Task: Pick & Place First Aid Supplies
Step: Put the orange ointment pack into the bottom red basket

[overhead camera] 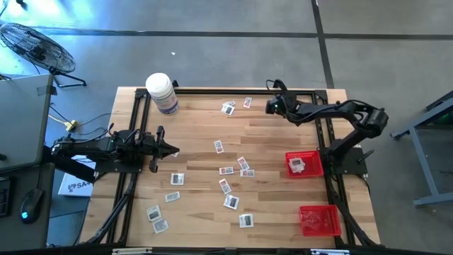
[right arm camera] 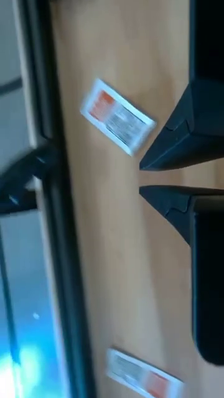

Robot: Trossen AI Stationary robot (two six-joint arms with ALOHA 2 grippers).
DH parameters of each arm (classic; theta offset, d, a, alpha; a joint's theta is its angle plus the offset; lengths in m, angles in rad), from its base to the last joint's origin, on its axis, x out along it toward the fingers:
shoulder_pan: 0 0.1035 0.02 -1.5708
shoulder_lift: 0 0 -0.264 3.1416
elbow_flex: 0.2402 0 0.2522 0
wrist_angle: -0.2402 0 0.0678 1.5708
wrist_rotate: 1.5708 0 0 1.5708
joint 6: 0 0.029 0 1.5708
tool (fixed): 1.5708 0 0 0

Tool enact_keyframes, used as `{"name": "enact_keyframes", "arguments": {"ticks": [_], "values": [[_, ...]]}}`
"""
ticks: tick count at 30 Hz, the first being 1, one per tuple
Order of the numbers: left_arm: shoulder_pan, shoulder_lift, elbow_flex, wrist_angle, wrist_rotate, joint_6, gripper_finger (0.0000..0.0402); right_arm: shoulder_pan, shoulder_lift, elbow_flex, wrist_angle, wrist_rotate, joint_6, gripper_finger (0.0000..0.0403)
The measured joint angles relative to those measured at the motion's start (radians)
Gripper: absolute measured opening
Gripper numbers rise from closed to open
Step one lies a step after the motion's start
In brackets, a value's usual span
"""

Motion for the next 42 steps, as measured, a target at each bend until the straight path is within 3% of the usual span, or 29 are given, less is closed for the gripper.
{"name": "enact_keyframes", "arguments": {"ticks": [8,23,35,42], "values": [[0.0,0.0,0.0,0.0,0.0,0.0,0.0,-0.071,0.1,0.0,0.028,0.015,-0.023,0.0003],[0.0,0.0,0.0,0.0,0.0,0.0,0.0,-0.091,0.176,0.002,0.041,0.091,-0.019,0.0001],[0.0,0.0,0.0,0.0,0.0,0.0,0.0,-0.067,0.167,0.005,-0.005,-0.034,-0.044,0.0002],[0.0,0.0,0.0,0.0,0.0,0.0,0.0,0.033,0.149,0.006,-0.005,-0.157,-0.042,0.0003]]}}
